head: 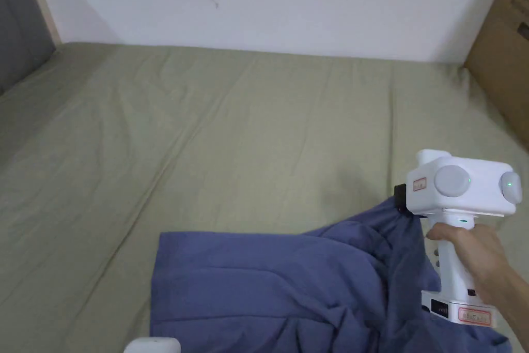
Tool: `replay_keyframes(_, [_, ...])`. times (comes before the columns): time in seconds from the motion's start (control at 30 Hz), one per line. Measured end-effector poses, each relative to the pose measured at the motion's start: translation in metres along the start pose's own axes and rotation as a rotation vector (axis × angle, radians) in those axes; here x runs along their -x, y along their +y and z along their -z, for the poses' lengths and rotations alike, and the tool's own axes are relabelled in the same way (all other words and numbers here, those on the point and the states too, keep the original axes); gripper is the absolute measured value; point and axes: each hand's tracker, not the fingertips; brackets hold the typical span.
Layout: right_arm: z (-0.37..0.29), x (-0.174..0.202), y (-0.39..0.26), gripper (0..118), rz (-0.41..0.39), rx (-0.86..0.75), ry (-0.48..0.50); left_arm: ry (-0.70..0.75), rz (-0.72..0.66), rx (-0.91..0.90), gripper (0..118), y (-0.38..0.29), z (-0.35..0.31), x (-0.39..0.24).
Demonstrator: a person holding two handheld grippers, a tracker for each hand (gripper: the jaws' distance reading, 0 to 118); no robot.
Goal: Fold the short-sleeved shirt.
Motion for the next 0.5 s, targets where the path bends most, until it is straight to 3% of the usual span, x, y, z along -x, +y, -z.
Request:
replay_keyframes(0.13, [-0.062,-0.030,0.017,4,-0.003,-0.103,-0.059,0.008,0.017,-0.129,8,0.036,-0.033,0.009])
replay_keyframes(0.27, [-0.129,-0.081,0.031,4,0.074,-0.180,-0.123,0.132,0.008,-0.303,8,0.115,-0.059,0.019])
replay_keyframes(0.37, [-0.174,-0.117,0.031,4,0.135,-0.239,-0.154,0.063,-0.099,-0.419,8,0.175,-0.092,0.031])
replay_keyframes(0.5, [-0.224,-0.159,0.030,4,0.208,-0.295,-0.203,0.100,-0.073,-0.524,8,0.232,-0.140,0.034])
